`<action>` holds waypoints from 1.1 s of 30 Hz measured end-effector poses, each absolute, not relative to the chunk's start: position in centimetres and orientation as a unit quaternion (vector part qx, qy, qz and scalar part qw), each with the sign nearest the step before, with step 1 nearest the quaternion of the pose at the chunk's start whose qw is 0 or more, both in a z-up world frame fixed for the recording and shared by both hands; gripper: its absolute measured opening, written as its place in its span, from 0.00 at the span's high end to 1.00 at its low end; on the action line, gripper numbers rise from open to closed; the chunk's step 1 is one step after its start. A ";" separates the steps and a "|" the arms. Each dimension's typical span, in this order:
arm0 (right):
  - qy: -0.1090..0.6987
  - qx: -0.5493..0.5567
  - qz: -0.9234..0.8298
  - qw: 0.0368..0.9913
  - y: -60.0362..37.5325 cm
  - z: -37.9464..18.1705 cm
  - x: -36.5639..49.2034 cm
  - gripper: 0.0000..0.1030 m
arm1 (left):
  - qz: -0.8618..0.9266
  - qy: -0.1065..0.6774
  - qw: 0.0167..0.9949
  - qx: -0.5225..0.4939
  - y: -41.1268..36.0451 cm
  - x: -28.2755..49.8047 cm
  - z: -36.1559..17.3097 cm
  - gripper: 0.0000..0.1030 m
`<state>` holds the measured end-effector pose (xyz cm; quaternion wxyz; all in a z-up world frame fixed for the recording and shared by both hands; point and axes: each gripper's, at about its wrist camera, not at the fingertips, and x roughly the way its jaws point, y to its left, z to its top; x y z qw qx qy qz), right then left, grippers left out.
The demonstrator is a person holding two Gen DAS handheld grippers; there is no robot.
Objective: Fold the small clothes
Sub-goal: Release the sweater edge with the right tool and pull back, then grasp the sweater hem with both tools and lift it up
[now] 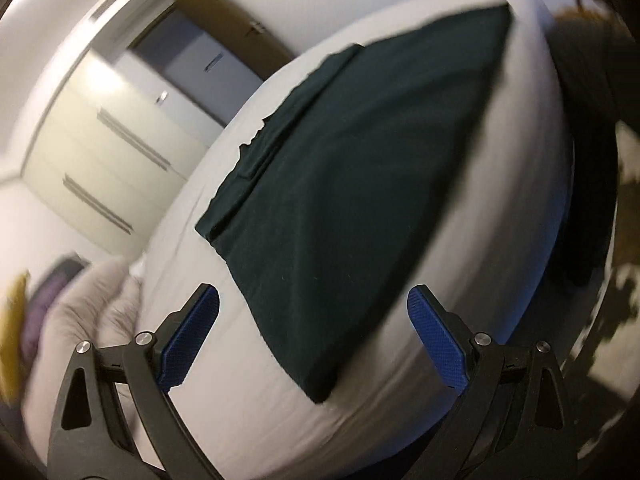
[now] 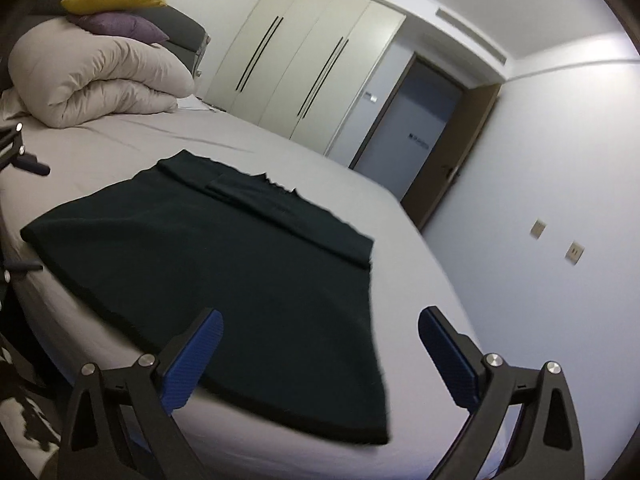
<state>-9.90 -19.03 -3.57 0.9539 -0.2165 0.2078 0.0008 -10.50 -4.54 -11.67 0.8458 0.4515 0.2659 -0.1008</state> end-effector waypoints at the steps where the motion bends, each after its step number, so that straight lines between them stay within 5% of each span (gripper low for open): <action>1: 0.210 -0.213 0.002 0.954 -19.0 -3.7 -10.0 0.04 | -0.099 0.265 0.840 0.464 -4.6 -10.5 -12.2 0.06; 9: 0.217 -0.217 0.013 0.952 -18.0 -4.8 -9.8 0.05 | -0.082 0.244 0.811 0.526 -4.4 -11.5 -15.0 0.06; 19: 0.224 -0.204 0.018 0.953 -18.2 -5.0 -9.6 0.06 | -0.060 0.178 0.764 0.617 -3.4 -12.9 -17.1 0.18; 21: 0.225 -0.204 0.019 0.953 -18.3 -4.9 -9.7 0.06 | -0.049 0.165 0.754 0.635 -3.3 -12.9 -17.3 0.25; 23: 0.225 -0.205 0.020 0.952 -18.3 -4.9 -9.8 0.06 | -0.029 0.153 0.743 0.651 -3.0 -12.7 -17.6 0.43; 28: 0.226 -0.209 0.020 0.951 -18.4 -4.9 -9.9 0.07 | -0.015 0.153 0.742 0.653 -2.2 -12.4 -17.2 0.54; 33: 0.232 -0.272 0.020 0.934 -18.2 -6.1 -10.4 0.14 | -0.034 0.178 0.778 0.601 -2.5 -11.7 -15.2 0.81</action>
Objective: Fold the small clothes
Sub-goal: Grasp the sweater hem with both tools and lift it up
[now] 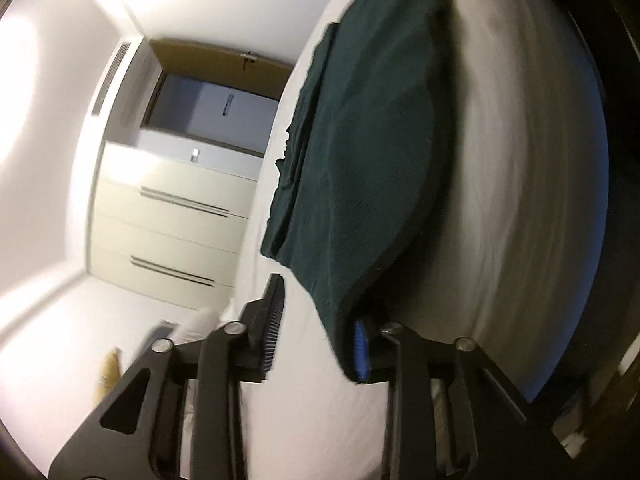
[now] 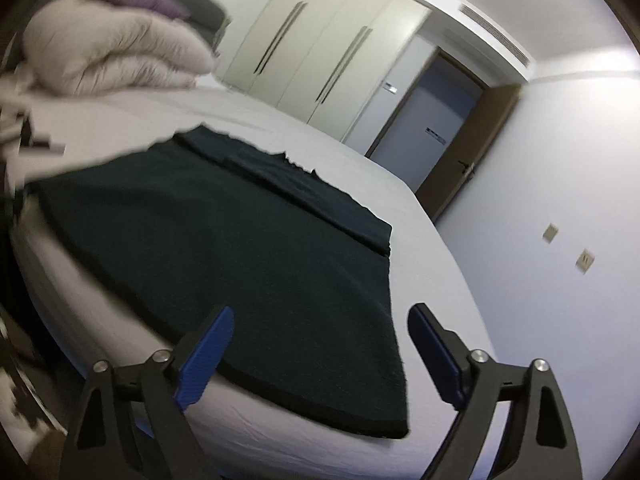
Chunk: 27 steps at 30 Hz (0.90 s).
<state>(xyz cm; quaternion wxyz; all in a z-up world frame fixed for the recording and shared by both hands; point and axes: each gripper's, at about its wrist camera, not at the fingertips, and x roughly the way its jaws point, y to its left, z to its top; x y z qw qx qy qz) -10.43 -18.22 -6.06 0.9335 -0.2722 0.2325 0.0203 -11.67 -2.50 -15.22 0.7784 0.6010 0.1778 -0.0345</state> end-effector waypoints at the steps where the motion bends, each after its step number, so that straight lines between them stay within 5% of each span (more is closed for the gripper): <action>1: 0.232 -0.292 0.019 0.928 -18.2 -6.4 -10.7 0.14 | -0.037 0.185 0.786 0.589 -2.5 -11.4 -14.8 0.90; 7: 0.233 -0.401 0.012 0.886 -18.9 -9.0 -12.2 0.15 | -0.052 0.202 0.847 0.489 -2.4 -10.4 -10.6 0.96; 10: 0.248 -0.418 0.015 0.874 -19.6 -9.9 -12.1 0.24 | -0.043 0.209 0.870 0.444 -1.9 -9.5 -8.2 0.96; 27: 0.250 -0.561 0.030 0.788 -19.5 -14.7 -12.2 0.33 | -0.035 0.216 0.903 0.369 -1.6 -9.7 -2.7 0.96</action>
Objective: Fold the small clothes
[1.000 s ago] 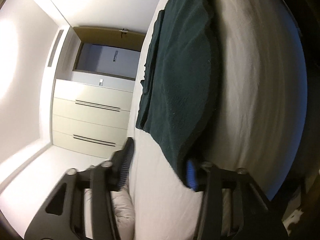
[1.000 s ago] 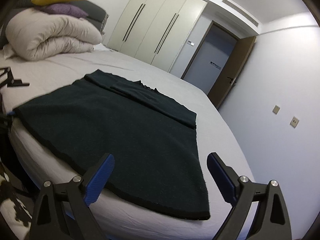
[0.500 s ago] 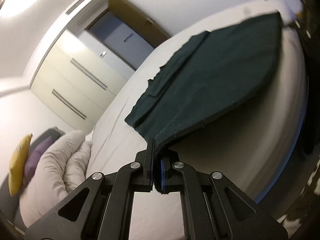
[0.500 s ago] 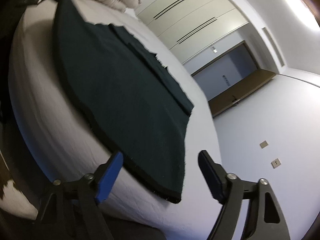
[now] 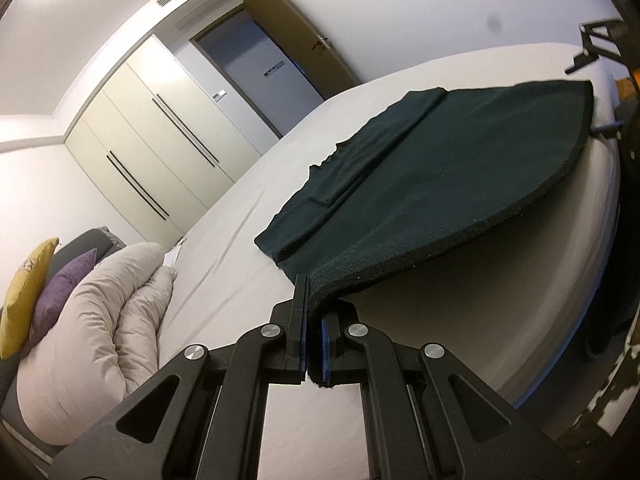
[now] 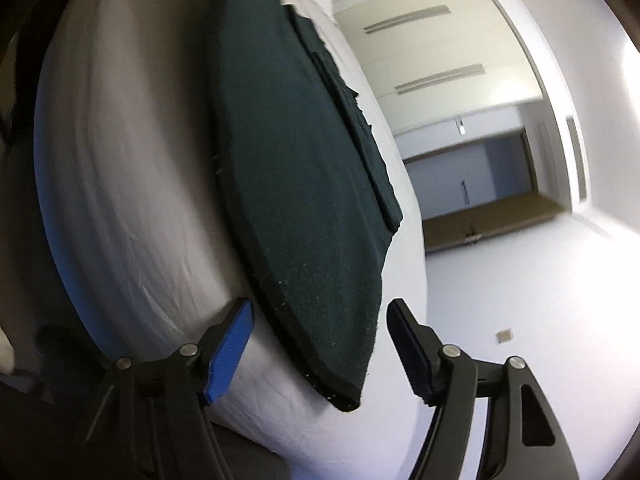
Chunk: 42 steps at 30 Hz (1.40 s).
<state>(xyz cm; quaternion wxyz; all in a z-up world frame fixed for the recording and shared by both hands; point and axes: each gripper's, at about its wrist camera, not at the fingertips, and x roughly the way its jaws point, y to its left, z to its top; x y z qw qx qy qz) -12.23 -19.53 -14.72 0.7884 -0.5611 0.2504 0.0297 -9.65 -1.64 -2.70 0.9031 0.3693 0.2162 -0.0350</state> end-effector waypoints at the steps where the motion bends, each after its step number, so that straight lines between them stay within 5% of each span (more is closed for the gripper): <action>1: 0.244 -0.575 0.027 0.780 -19.4 -15.0 -12.4 0.34 | -0.035 0.217 0.904 0.366 -1.5 -9.6 -2.6 0.96; 11: 0.265 -0.597 -0.020 0.757 -20.8 -15.5 -11.4 0.59 | -0.037 0.229 0.903 0.361 -1.1 -9.6 -3.5 0.96; 14: 0.270 -0.594 -0.006 0.758 -20.7 -15.3 -11.6 0.74 | -0.036 0.231 0.900 0.367 -1.0 -9.8 -4.2 0.96; 16: 0.274 -0.588 0.000 0.761 -20.7 -15.2 -11.6 0.94 | -0.035 0.233 0.901 0.365 -0.8 -9.8 -4.5 0.96; 29: 0.240 -0.494 -0.024 0.835 -21.1 -8.4 -6.5 0.97 | -0.013 0.222 0.936 0.273 0.7 -6.9 -1.1 0.96; 42: 0.213 -0.436 -0.040 0.873 -21.4 -2.2 7.1 0.96 | 0.020 0.243 0.945 0.217 4.3 5.5 3.6 0.96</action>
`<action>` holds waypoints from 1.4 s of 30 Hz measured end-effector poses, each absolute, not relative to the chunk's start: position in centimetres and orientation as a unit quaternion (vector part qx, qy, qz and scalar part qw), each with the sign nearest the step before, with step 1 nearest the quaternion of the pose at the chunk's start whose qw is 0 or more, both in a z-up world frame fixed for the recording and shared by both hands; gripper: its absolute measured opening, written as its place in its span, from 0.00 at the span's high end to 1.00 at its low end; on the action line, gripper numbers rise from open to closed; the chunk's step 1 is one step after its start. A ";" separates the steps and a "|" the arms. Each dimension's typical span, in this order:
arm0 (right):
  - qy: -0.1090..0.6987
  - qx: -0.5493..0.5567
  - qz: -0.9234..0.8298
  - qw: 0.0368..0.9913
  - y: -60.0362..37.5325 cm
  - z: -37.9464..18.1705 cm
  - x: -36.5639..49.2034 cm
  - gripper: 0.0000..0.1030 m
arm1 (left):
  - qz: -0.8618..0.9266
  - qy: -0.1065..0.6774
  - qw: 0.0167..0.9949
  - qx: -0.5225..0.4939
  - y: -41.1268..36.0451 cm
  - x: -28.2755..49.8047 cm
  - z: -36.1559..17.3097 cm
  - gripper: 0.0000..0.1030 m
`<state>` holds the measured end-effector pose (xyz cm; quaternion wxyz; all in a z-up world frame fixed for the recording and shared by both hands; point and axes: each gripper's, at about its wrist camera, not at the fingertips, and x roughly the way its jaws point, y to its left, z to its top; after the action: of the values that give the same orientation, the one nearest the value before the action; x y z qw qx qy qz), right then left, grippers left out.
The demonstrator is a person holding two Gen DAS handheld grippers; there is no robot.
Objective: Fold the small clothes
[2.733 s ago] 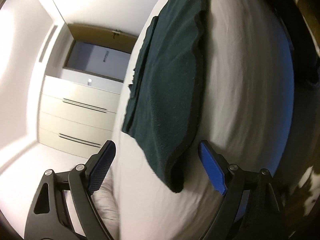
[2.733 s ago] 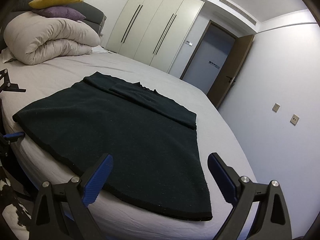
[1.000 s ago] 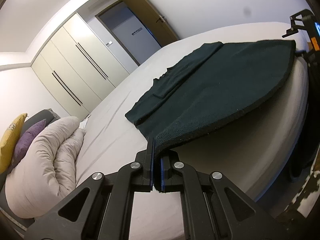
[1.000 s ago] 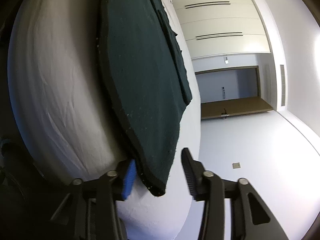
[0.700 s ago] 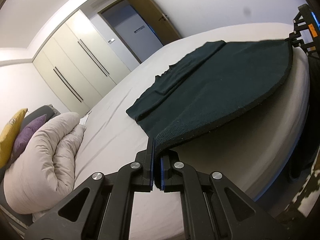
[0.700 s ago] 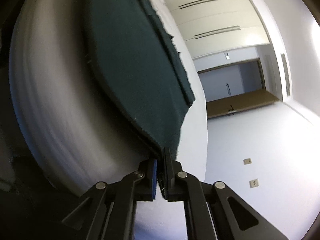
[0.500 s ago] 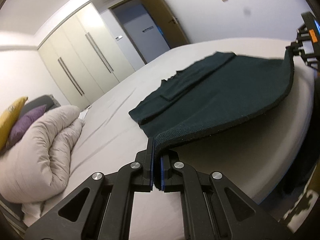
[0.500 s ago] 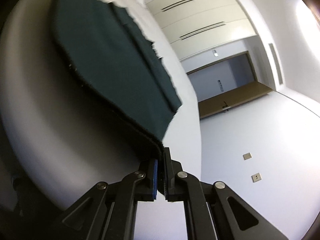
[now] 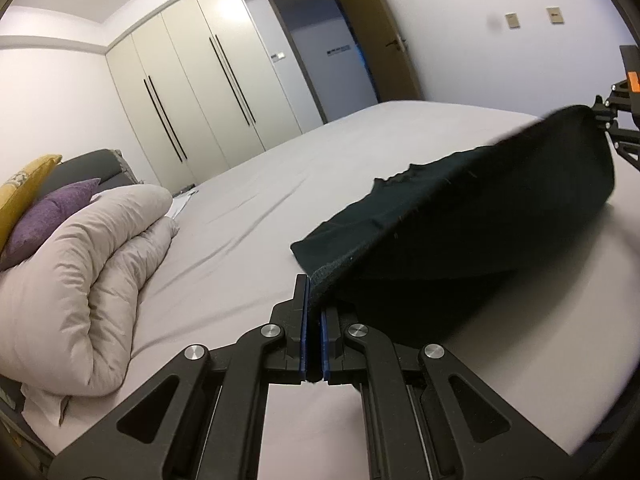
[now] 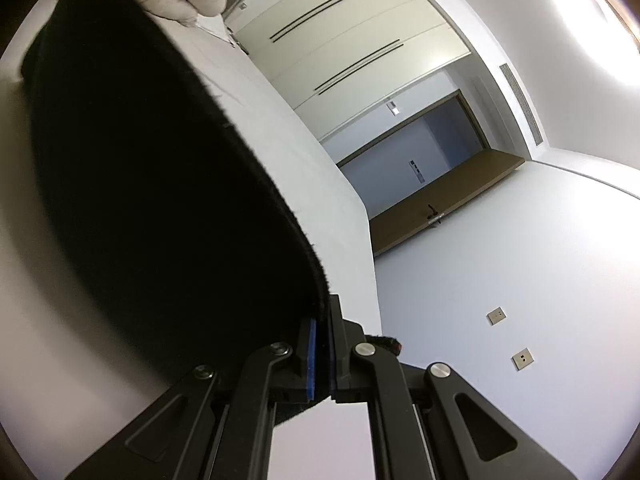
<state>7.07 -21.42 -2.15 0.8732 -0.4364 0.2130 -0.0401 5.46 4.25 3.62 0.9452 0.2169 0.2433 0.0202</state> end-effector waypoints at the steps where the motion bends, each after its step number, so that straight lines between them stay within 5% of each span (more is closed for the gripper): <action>1: 0.216 -0.435 -0.040 0.873 -21.5 -2.1 8.5 0.96 | 0.021 0.246 0.944 0.219 4.3 6.8 3.8 0.96; 22: 0.344 -0.402 -0.002 0.849 -21.8 -6.9 35.0 0.96 | -0.028 0.368 0.903 0.222 4.8 38.5 -3.3 0.96; 24: 0.373 -0.393 0.009 0.840 -21.9 -8.2 36.5 0.95 | -0.019 0.383 0.898 0.215 4.7 40.7 -4.9 0.91; 28: 0.380 -0.374 -0.008 0.846 -22.7 -9.6 37.9 0.49 | -0.004 0.434 0.882 0.184 5.5 44.3 -8.1 0.84; 30: 0.390 -0.303 -0.023 0.870 -24.6 -8.4 38.8 0.27 | 0.014 0.422 0.889 0.178 6.0 44.9 -7.8 0.61; 31: 0.397 -0.259 -0.027 0.880 -26.0 -7.6 39.2 0.22 | 0.025 0.416 0.892 0.175 6.3 45.1 -7.4 0.34; 32: 0.400 -0.229 -0.029 0.887 -27.2 -7.1 39.3 0.22 | 0.047 0.400 0.898 0.176 7.0 44.9 -7.0 0.22; 42: 0.386 0.059 -0.100 0.915 -36.9 -0.9 38.0 0.27 | 0.080 0.349 0.925 0.127 9.2 42.5 -2.4 0.22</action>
<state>37.98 -36.90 -0.95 0.9153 0.0589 0.3859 -0.0997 42.46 9.18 -2.44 0.9248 0.1274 0.3493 0.0803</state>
